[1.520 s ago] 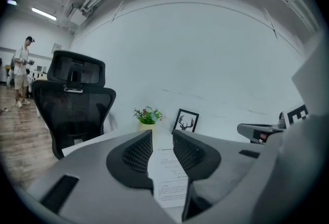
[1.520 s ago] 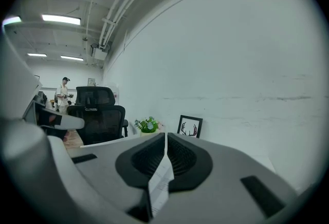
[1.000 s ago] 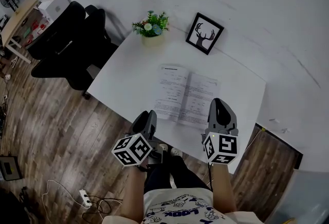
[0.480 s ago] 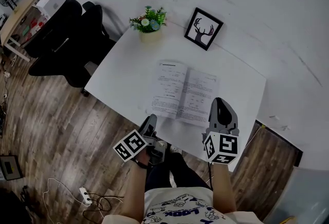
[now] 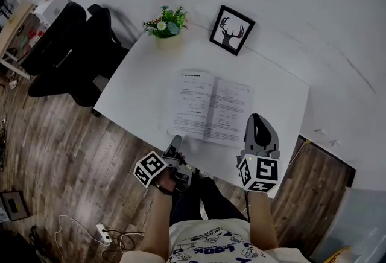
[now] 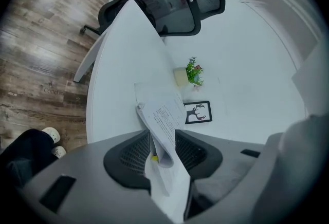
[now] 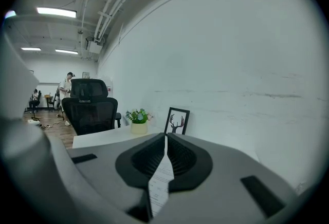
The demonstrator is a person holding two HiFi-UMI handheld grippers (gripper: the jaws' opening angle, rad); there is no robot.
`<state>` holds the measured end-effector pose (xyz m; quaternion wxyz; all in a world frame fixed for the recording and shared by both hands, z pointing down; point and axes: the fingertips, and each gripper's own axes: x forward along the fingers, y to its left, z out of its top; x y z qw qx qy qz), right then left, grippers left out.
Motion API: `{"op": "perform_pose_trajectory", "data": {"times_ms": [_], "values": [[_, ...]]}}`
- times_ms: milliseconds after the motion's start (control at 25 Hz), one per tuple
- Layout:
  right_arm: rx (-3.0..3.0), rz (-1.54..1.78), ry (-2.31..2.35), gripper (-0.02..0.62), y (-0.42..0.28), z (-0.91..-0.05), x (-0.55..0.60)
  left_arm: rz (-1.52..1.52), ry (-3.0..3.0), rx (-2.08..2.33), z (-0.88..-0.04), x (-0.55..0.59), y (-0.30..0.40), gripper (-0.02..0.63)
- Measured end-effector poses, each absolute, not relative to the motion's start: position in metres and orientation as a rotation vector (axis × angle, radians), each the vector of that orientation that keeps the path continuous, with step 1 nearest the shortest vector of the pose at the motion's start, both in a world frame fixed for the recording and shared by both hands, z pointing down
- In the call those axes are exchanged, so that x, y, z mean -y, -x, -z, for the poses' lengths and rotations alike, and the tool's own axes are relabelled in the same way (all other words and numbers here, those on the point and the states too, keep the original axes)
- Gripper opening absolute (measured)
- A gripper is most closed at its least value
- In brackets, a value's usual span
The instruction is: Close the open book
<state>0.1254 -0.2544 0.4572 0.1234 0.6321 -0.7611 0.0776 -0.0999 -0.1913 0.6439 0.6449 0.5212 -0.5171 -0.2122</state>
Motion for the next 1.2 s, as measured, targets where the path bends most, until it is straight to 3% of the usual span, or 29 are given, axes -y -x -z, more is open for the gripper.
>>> {"op": "perform_pose_trajectory", "data": {"times_ms": [1200], "values": [[2.152, -0.228, -1.869, 0.031, -0.139, -0.462, 0.258, 0.571, -1.033, 1.127, -0.675, 0.218, 0.106, 0.14]]}}
